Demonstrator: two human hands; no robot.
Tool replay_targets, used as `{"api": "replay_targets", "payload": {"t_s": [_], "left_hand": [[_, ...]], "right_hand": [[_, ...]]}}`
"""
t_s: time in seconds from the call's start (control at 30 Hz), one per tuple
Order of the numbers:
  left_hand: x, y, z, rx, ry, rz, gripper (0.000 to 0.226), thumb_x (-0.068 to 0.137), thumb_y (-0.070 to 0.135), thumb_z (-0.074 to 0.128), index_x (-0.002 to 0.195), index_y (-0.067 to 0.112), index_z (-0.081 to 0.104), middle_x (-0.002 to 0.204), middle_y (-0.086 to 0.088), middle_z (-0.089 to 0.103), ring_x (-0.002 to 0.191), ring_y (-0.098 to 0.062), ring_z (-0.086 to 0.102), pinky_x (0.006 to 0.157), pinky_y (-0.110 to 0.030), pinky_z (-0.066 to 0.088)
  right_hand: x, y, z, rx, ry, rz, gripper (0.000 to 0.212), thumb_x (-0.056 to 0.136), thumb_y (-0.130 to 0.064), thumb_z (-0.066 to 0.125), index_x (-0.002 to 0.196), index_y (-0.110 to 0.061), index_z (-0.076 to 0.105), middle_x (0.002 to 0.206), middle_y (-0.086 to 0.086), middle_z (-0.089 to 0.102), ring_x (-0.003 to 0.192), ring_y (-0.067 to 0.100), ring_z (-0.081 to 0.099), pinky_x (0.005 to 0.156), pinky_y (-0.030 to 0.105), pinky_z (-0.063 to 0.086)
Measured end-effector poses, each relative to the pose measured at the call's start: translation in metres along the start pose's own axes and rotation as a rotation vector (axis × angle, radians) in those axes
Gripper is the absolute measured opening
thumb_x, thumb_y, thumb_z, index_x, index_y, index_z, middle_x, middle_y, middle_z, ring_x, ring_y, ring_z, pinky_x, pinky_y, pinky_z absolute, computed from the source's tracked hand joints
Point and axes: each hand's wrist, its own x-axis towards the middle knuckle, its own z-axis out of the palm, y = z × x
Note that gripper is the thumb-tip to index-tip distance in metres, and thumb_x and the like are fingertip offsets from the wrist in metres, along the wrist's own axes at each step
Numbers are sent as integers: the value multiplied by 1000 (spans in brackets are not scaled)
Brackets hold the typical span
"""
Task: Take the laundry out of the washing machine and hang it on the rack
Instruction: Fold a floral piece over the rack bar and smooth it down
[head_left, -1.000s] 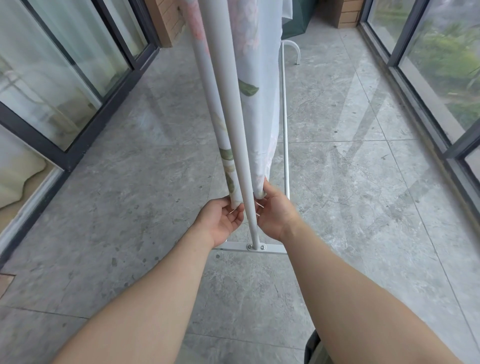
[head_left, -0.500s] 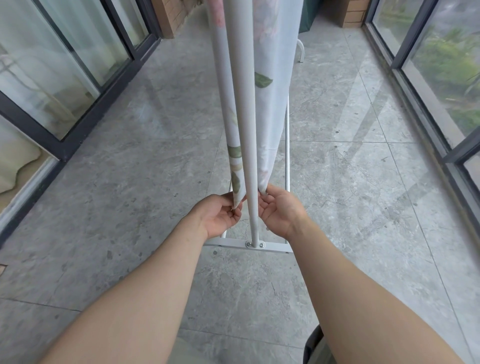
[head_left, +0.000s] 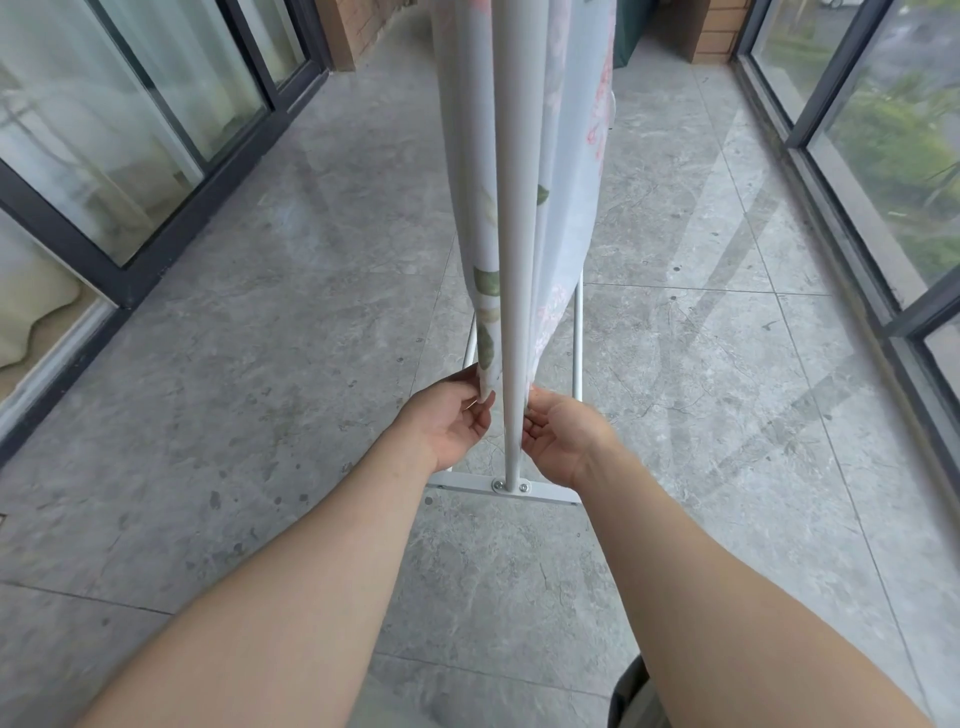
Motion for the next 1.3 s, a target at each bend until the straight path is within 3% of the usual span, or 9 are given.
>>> {"api": "replay_targets", "payload": {"t_s": [0.13,0.27,0.43,0.67,0.83,0.93,1.07,1.23,1.3], "left_hand": [[-2,-1,6,41,-39,43,26,89,3,61,88,21,79,79,3,69,67,-8,57,64,-19,43],[-1,-2,10,72,-27,78,24,88,-1,61,104,14,71,84,-3,61,68,-10,48,61,-19,35],[1,-5,10,137,75,62,37,88,-11,54,115,8,69,75,-3,67,54,-8,46,46,-16,33],[2,-6,9,177,191,111,42,82,-16,54,116,4,67,73,-5,69,52,-10,47,44,-19,33],[-1,-10,13,216,177,95,34,85,-9,62,115,4,71,74,-1,70,49,-5,53,46,-18,35],[-6,-10,13,222,143,39,30,86,0,68,115,5,71,79,-2,70,55,-5,59,49,-17,38],[-9,-10,16,235,269,83,20,79,2,75,86,14,62,69,-5,72,55,-12,67,50,-22,41],[-13,-10,22,341,296,153,16,72,7,81,82,11,70,72,-7,74,57,-11,67,57,-25,43],[-15,-11,23,332,303,151,14,72,7,82,80,11,71,70,-7,74,53,-10,66,56,-24,43]], "right_hand": [[-3,5,0,-30,19,24,10,93,-10,68,90,-5,75,75,7,74,59,13,68,58,23,56],[-6,6,3,-100,1,-8,28,90,-7,71,64,-11,79,65,2,71,52,8,65,57,21,53],[-9,4,7,-96,-10,7,5,89,-9,70,91,-7,75,59,-1,64,49,6,56,62,23,47],[-10,3,11,-106,33,1,5,87,-8,71,91,-6,73,51,-4,58,43,5,52,55,22,45],[-7,3,13,-111,76,-3,22,84,-8,74,105,-2,73,51,-1,56,41,8,51,50,22,46],[-6,1,11,-95,107,4,31,82,-7,77,111,4,72,55,2,63,45,10,57,59,24,54],[-3,-2,10,-165,154,-32,28,81,-6,77,107,4,74,60,3,66,52,12,58,64,26,55],[2,0,7,-285,161,-142,19,88,-8,74,105,-1,70,76,7,70,63,14,61,70,29,59],[3,2,7,-306,166,-168,16,91,-10,72,106,-5,71,82,9,71,63,13,61,63,27,55]]}}
